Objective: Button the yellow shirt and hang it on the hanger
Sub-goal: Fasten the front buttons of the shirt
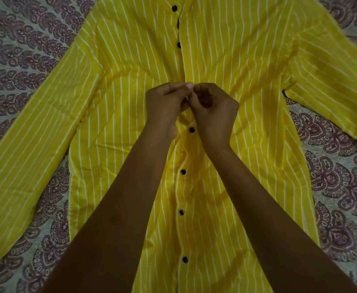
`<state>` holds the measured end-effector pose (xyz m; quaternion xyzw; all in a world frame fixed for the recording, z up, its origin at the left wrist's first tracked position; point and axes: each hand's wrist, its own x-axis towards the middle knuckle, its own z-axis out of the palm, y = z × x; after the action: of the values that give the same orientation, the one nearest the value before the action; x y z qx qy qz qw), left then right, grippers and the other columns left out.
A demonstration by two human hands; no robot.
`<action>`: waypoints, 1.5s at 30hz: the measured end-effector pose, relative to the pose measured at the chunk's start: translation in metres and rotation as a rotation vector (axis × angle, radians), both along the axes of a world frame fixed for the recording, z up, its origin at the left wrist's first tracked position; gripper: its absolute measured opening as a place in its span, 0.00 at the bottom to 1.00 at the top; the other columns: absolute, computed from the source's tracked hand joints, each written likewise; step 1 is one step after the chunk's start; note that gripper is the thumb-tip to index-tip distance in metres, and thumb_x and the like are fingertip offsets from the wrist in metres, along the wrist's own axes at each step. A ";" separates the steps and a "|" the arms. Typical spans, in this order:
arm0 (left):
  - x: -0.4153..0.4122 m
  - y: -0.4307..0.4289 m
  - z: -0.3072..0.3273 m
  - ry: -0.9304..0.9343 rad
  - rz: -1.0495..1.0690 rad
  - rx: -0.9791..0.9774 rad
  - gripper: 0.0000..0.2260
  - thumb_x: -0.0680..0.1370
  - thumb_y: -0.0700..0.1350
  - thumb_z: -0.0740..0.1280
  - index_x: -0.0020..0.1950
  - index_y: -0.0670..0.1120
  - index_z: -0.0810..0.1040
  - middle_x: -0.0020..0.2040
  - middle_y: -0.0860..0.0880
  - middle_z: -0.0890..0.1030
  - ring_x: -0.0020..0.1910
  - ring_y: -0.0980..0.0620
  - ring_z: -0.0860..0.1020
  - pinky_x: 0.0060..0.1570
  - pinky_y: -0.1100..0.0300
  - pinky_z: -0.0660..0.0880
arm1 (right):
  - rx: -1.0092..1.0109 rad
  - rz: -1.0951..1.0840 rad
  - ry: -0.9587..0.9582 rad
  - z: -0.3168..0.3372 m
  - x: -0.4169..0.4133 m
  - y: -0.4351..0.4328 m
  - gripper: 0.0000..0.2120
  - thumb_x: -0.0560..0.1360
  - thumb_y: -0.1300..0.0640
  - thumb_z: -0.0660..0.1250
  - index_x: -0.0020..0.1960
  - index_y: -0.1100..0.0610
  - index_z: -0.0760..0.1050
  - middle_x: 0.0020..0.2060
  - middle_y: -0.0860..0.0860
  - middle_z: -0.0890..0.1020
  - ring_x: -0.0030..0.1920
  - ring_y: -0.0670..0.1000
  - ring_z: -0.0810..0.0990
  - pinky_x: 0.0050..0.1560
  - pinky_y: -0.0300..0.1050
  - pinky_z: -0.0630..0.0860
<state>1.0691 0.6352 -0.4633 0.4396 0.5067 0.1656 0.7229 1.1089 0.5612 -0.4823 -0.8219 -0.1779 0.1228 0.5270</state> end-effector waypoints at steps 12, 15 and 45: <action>-0.001 0.000 0.002 0.101 -0.100 0.288 0.08 0.73 0.36 0.69 0.40 0.48 0.75 0.34 0.49 0.80 0.35 0.56 0.78 0.35 0.65 0.73 | 0.037 0.038 0.085 0.004 0.005 -0.004 0.04 0.72 0.63 0.68 0.46 0.61 0.80 0.37 0.49 0.83 0.37 0.43 0.82 0.40 0.31 0.75; -0.001 0.002 0.001 0.115 -0.150 0.304 0.09 0.73 0.35 0.69 0.39 0.49 0.74 0.32 0.51 0.78 0.31 0.59 0.75 0.37 0.64 0.73 | 0.039 0.060 0.143 0.005 0.010 -0.007 0.04 0.72 0.62 0.68 0.46 0.61 0.80 0.36 0.49 0.83 0.37 0.43 0.82 0.40 0.33 0.76; 0.044 0.071 -0.002 0.174 -0.128 0.681 0.06 0.70 0.36 0.68 0.39 0.46 0.78 0.34 0.54 0.79 0.37 0.51 0.80 0.46 0.51 0.80 | -0.449 0.376 -0.269 0.012 0.066 0.066 0.26 0.67 0.60 0.71 0.62 0.60 0.68 0.58 0.58 0.72 0.52 0.59 0.76 0.44 0.50 0.71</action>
<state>1.1129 0.7065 -0.4651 0.6988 0.4536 0.2412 0.4978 1.1746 0.6271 -0.4701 -0.8793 -0.3631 0.1443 0.2721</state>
